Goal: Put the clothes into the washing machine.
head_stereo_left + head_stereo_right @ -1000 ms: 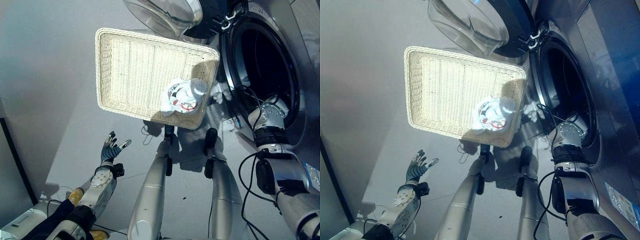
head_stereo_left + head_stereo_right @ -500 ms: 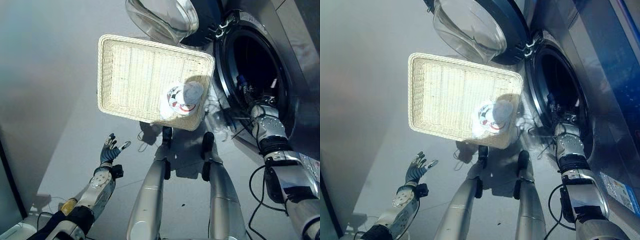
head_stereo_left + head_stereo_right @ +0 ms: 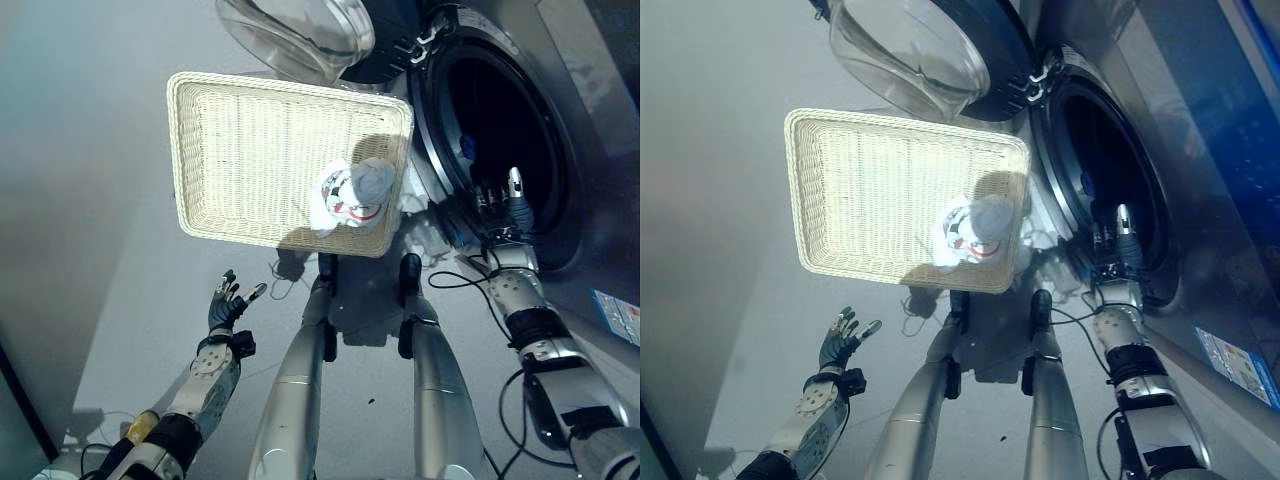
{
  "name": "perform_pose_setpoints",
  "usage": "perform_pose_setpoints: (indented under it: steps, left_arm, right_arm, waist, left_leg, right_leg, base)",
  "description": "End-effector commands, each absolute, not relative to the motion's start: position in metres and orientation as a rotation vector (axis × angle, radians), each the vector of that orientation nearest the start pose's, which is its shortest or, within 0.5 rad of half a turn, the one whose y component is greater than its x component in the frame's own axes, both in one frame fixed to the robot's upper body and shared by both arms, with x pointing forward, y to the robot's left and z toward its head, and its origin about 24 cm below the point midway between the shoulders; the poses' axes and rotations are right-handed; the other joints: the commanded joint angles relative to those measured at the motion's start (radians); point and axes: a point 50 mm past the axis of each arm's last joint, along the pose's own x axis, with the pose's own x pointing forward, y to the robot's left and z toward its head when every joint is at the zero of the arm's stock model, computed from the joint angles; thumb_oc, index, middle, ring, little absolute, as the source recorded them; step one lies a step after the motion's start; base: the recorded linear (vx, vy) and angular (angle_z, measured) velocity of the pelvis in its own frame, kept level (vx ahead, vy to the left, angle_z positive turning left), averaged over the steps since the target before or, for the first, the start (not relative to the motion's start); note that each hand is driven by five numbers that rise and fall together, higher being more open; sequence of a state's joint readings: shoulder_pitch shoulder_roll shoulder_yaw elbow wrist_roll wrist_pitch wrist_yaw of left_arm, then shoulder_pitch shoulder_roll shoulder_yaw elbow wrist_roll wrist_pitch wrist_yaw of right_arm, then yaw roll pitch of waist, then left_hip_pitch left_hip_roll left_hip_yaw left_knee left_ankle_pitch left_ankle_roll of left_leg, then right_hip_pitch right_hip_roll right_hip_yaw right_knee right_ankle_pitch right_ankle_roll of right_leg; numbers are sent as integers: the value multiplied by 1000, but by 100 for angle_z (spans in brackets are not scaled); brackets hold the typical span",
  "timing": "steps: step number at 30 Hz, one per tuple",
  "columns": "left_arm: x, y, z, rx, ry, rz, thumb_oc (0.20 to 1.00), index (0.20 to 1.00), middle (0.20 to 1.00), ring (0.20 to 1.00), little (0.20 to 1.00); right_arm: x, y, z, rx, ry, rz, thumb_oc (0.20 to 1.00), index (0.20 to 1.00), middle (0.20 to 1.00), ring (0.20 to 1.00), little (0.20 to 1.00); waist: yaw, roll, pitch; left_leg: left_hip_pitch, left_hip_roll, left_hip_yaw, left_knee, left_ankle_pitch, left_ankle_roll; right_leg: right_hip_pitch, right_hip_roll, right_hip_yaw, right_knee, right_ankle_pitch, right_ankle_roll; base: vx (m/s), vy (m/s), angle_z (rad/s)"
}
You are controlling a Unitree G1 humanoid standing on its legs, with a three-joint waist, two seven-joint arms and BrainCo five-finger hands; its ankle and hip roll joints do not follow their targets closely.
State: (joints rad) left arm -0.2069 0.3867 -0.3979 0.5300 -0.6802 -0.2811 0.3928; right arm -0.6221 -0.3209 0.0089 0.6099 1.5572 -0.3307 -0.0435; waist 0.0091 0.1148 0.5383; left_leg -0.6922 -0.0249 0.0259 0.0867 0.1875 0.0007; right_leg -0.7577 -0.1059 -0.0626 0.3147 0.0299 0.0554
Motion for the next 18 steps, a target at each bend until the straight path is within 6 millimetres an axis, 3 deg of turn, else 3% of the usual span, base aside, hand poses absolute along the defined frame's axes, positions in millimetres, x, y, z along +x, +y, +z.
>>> perform_pose_setpoints:
  steps: [1, 6, 11, 14, 18]
  left_arm:
    - [266, 205, -13, -118, 169, 346, 1000, 1000, 1000, 1000, 1000]
    - [263, 203, -14, -120, 162, 385, 1000, 1000, 1000, 1000, 1000]
    - [261, 218, -6, -40, 94, 537, 1000, 1000, 1000, 1000, 1000]
    - [260, 229, 10, 86, 3, 609, 1000, 1000, 1000, 1000, 1000]
    - [265, 247, 59, 361, -223, 697, 1000, 1000, 1000, 1000, 1000]
  right_arm:
    - [346, -219, 98, 1335, -327, -207, 1000, 1000, 1000, 1000, 1000]
    - [338, -191, 81, 1228, -231, -179, 1000, 1000, 1000, 1000, 1000]
    - [332, -178, 66, 844, -98, -164, 1000, 1000, 1000, 1000, 1000]
    - [325, -176, 52, 555, -24, -161, 1000, 1000, 1000, 1000, 1000]
    - [309, -182, 31, 153, 65, -107, 1000, 1000, 1000, 1000, 1000]
  waist:
    - [10, -5, -18]
    - [5, -7, -18]
    - [5, -11, -18]
    - [4, -16, -18]
    - [-3, -35, -18]
  left_leg:
    - [2, -81, -3, 62, -68, -4]
    - [20, -78, 2, 46, -60, -4]
    - [45, -79, -2, 38, -58, -8]
    - [66, -75, -7, 36, -67, -13]
    - [88, -71, -12, 29, -66, -20]
  right_leg:
    - [21, 47, -43, -126, 122, 11]
    - [41, 42, -38, -138, 125, 11]
    - [67, 41, -33, -150, 124, 7]
    - [88, 39, -27, -161, 120, 7]
    - [107, 41, -14, -193, 137, 6]
  base:
    - [-39, 54, -1]
    - [-41, 63, 2]
    - [-38, 56, 0]
    - [-23, 55, -1]
    - [-7, 52, 1]
